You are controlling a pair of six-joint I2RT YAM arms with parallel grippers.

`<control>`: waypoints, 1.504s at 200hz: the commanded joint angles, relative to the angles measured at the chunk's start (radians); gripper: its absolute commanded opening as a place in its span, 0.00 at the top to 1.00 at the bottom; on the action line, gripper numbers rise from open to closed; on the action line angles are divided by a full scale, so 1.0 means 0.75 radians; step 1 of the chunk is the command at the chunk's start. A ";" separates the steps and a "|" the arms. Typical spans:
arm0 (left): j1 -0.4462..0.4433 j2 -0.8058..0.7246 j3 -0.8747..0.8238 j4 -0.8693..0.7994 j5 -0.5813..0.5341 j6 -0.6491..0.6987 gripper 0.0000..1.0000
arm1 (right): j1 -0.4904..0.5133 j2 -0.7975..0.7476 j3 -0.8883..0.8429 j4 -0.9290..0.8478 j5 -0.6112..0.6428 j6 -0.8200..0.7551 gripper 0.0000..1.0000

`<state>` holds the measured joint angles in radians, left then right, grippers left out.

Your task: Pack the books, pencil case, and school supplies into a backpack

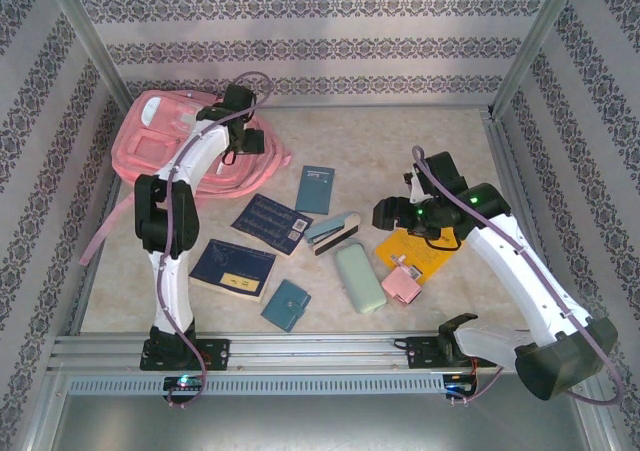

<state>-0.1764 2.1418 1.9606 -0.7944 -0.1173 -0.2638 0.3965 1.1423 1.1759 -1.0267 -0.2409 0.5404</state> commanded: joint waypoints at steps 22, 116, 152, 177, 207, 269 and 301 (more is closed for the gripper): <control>0.087 0.137 0.154 -0.068 0.007 0.047 0.22 | 0.027 0.033 0.013 -0.018 -0.051 0.014 0.19; 0.125 0.336 0.314 -0.151 0.282 0.055 0.83 | 0.036 0.042 -0.009 -0.004 -0.088 0.002 0.29; 0.126 0.258 0.328 -0.153 0.285 0.065 1.00 | 0.036 0.038 0.019 0.005 -0.071 -0.014 0.35; 0.123 0.144 0.331 -0.147 0.286 0.060 1.00 | 0.035 0.049 0.064 -0.013 -0.047 -0.051 0.36; 0.118 0.016 0.326 -0.141 0.307 0.077 1.00 | 0.030 0.064 0.127 -0.010 -0.026 -0.045 0.32; 0.115 -0.192 0.223 -0.063 0.587 0.022 1.00 | 0.000 0.215 0.260 0.098 -0.183 0.039 0.34; 0.080 -0.278 0.127 -0.023 0.715 0.019 1.00 | -0.017 0.293 0.357 0.166 -0.177 0.082 0.34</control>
<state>-0.0883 2.0174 2.0819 -0.8913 0.2909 -0.2363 0.4007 1.3304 1.3712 -0.9592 -0.3523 0.5575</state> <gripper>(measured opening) 0.054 0.659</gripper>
